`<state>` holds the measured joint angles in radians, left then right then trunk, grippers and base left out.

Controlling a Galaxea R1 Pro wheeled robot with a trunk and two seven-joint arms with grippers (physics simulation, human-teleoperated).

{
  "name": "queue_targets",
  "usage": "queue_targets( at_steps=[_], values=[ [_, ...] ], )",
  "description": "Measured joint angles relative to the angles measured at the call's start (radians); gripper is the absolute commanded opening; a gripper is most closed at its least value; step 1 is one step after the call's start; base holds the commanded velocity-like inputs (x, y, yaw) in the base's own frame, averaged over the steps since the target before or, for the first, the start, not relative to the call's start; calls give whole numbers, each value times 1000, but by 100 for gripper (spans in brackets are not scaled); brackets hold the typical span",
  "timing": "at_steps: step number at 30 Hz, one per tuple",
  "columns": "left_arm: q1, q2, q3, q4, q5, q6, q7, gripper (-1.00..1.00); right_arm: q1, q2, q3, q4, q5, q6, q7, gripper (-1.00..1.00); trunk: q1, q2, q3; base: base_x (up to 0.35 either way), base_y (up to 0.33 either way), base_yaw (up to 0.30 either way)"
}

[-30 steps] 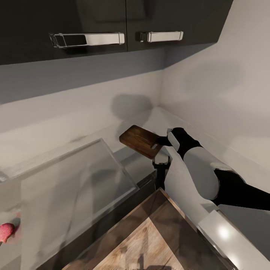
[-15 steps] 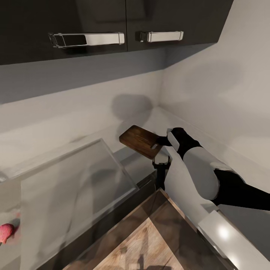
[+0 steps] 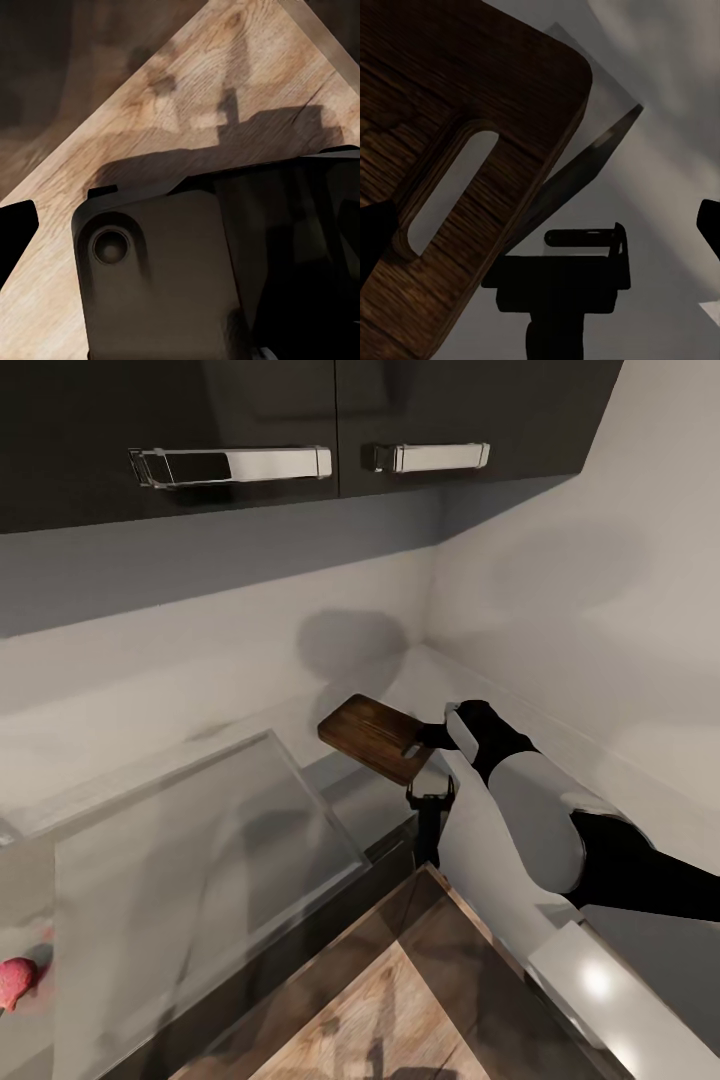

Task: In the kitchen, take the Vidalia onion out of the sink, dice it on the chopping board with the paring knife, put the diced onion into the bowl on the countertop, then place both the paring knife and the chopping board into the sink.

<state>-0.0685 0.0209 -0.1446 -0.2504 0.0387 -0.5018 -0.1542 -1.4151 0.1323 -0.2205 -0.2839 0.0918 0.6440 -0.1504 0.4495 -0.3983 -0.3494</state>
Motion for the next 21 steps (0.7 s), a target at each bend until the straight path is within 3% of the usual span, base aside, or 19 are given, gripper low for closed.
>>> queue_targets(
  at_steps=[21],
  values=[
    [0,0,0,0,0,0,0,100,0,-3,-1,1,2,0,-1,100,0,0,0,36,0,0]
  ],
)
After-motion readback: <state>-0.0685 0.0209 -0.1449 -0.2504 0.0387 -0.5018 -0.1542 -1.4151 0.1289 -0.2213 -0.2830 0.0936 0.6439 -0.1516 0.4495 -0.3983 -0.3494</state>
